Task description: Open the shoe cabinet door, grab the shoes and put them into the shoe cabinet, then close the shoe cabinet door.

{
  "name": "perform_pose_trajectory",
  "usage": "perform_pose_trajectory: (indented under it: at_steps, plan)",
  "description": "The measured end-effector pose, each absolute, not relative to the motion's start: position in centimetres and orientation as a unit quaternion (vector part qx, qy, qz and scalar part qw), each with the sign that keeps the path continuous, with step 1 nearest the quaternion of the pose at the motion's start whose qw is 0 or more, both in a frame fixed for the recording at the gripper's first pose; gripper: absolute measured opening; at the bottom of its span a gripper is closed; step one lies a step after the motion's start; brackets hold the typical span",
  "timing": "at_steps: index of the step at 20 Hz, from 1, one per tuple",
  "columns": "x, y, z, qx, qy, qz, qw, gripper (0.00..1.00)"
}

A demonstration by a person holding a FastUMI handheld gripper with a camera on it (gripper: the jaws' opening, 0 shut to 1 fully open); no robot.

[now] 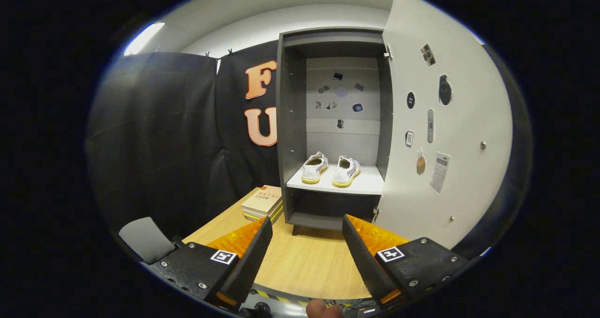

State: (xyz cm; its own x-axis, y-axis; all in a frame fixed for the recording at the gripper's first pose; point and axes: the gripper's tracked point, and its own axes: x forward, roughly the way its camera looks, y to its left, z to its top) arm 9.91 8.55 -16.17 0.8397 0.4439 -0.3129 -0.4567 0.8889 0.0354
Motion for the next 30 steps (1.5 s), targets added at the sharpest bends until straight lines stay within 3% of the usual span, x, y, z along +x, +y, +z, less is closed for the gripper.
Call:
perform_pose_trajectory:
  at_steps: [4, 10, 18, 30]
  plan:
    - [5.5, 5.1, -15.5, 0.029, 0.151, 0.272, 0.95, 0.93]
    - [4.0, -2.8, -14.2, 0.061, 0.129, 0.257, 0.956, 0.93]
    - [9.8, -12.5, -13.8, 0.087, 0.111, 0.18, 0.974, 0.95]
    - [16.3, -13.5, -12.0, 0.058, 0.096, 0.128, 0.985, 0.95]
